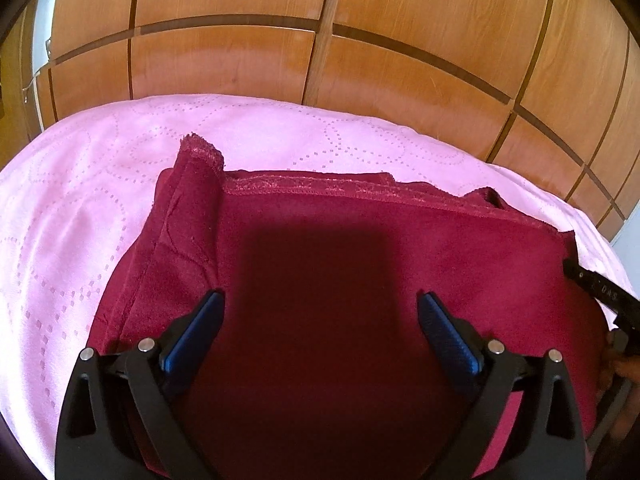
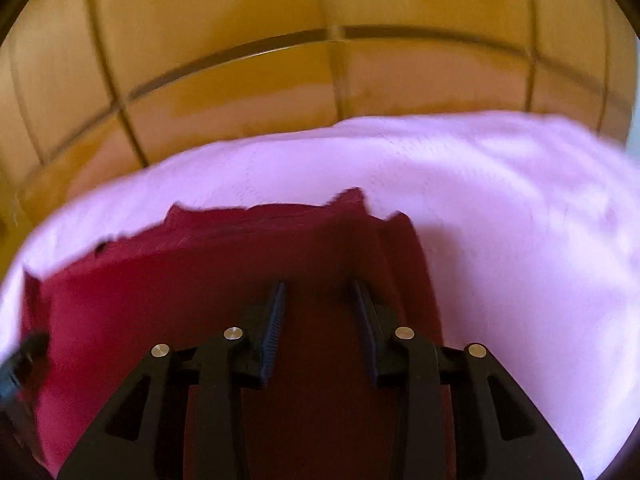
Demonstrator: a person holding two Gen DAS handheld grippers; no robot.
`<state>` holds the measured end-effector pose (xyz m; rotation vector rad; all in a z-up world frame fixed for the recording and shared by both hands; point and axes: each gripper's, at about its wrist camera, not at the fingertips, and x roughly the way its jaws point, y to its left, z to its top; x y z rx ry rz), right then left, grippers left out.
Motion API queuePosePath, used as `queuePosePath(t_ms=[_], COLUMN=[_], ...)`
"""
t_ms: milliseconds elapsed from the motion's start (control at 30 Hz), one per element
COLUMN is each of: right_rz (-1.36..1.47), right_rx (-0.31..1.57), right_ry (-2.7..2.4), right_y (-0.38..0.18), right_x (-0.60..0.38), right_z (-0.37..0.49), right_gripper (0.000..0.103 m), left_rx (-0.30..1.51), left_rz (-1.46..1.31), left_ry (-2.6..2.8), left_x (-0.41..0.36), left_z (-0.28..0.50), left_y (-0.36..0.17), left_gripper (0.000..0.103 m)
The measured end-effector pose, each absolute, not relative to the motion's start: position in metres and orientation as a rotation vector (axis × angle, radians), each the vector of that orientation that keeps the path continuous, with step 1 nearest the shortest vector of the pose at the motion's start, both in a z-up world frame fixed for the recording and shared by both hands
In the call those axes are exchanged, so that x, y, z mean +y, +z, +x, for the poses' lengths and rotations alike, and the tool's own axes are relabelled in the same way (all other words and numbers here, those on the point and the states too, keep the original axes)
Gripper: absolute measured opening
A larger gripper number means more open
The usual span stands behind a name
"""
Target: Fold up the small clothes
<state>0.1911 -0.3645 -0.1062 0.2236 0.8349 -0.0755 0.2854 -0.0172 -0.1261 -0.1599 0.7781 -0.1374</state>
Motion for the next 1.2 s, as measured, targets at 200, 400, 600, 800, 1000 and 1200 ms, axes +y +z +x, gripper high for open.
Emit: queuePosePath(t_ms=[200, 400, 600, 800, 1000, 1200], right_rz=[0.243, 0.336, 0.46, 0.573, 0.602, 0.648], right_rx=[0.799, 0.705, 0.696, 0.709, 0.726, 0.746], right_ry=[-0.049, -0.003, -0.078, -0.078, -0.031, 0.046], right_y=[-0.107, -0.097, -0.091, -0.091, -0.082, -0.073], right_x=[-0.369, -0.375, -0.39, -0.41, -0.42, -0.421], right_z=[0.183, 0.169, 0.139, 0.093, 0.059, 0.033], right_gripper=[0.042, 0.069, 0.078, 0.078, 0.078, 0.074], left_rx=[0.788, 0.759, 0.713, 0.665, 0.681, 0.687], left_rz=[-0.141, -0.206, -0.203, -0.225, -0.182, -0.151], left_ry=[-0.131, -0.131, -0.205, -0.313, -0.382, -0.449], left_x=[-0.02, -0.019, -0.023, -0.034, -0.053, -0.065], left_z=[0.286, 0.26, 0.218, 0.189, 0.176, 0.166], left_y=[-0.125, -0.108, -0.099, -0.097, -0.1, -0.104], left_gripper=[0.1, 0.101, 0.101, 0.093, 0.059, 0.019])
